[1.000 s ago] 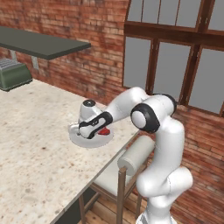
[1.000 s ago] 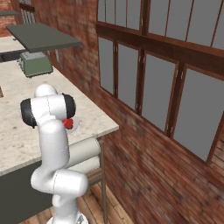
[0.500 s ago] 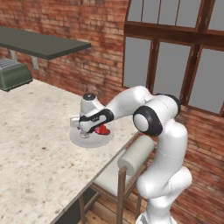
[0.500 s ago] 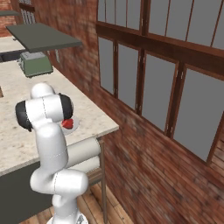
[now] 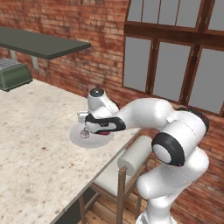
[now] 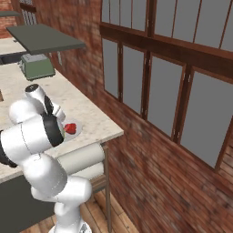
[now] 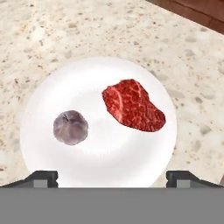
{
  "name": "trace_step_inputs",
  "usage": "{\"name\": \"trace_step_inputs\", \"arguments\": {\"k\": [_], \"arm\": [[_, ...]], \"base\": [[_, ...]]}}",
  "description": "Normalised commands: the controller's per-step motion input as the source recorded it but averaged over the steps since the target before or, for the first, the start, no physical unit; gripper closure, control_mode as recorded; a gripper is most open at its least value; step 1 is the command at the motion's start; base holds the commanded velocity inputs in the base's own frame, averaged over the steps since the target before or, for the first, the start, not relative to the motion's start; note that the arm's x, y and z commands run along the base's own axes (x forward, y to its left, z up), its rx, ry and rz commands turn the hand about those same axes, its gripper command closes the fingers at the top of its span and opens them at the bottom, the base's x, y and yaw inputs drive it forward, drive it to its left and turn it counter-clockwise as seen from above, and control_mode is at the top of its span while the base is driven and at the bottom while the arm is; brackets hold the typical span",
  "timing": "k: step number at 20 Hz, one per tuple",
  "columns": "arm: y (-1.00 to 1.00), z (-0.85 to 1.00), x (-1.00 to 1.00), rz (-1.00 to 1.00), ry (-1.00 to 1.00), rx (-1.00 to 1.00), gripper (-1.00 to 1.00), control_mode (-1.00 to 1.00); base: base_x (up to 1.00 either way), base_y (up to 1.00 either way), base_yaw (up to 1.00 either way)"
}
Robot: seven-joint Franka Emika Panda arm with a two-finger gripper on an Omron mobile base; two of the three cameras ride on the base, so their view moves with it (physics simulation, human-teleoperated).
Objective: Take the cheese, steak, and garlic from the fridge and place them on the plate on the dining counter to create an appetizer plate.
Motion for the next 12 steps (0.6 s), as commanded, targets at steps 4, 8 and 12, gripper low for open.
{"name": "trace_step_inputs", "arguments": {"k": [4,8,12], "arm": [[-0.75,1.0,-0.97,-0.06,-0.15,0.0,-1.0,-1.0],[-0.7,1.0,-0.98,0.0,-0.01,0.01,-1.0,-1.0],[-0.41,1.0,-0.92,0.07,0.0,0.0,-1.0,-1.0]], "base": [[0.0,0.0,0.0],[0.0,0.0,0.0],[0.0,0.0,0.0]]}}
